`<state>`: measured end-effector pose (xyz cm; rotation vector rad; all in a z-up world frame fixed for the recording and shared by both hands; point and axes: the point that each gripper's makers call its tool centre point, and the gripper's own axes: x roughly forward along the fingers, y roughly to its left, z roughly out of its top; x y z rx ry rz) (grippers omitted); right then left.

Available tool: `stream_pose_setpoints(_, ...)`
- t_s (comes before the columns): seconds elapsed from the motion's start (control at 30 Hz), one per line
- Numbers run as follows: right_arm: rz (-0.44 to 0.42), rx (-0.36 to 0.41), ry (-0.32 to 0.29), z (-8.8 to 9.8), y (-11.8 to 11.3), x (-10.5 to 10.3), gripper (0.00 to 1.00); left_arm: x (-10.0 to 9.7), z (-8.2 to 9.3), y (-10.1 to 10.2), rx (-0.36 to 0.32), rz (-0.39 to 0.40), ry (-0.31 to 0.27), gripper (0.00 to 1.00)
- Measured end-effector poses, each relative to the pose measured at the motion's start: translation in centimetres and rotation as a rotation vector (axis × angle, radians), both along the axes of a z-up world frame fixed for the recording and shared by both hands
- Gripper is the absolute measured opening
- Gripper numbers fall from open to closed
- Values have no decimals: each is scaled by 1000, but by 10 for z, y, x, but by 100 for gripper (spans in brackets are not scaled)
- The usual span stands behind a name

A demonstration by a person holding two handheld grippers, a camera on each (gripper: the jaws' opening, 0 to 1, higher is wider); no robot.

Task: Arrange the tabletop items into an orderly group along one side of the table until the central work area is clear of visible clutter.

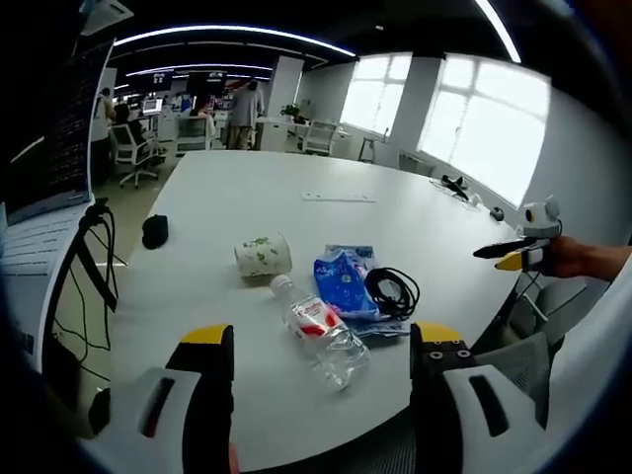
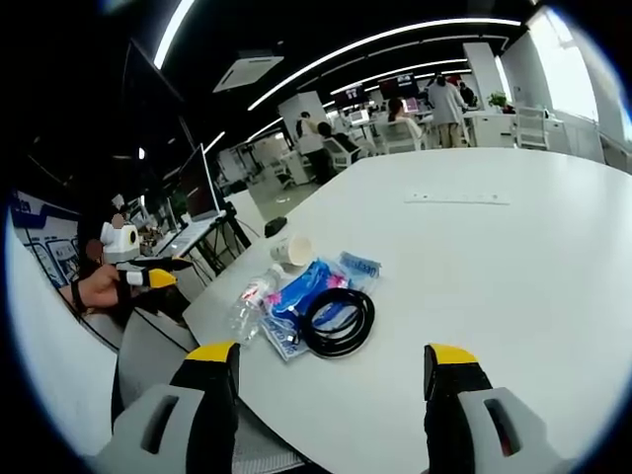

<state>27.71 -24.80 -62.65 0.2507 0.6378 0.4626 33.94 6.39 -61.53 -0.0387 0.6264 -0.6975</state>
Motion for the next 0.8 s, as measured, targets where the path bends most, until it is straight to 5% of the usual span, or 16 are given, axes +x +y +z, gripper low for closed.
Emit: stream_pose_setpoints(0.8, -8, 3, 8, -3, 1, -2, 78, 4, -9, 3, -14, 57, 30, 68)
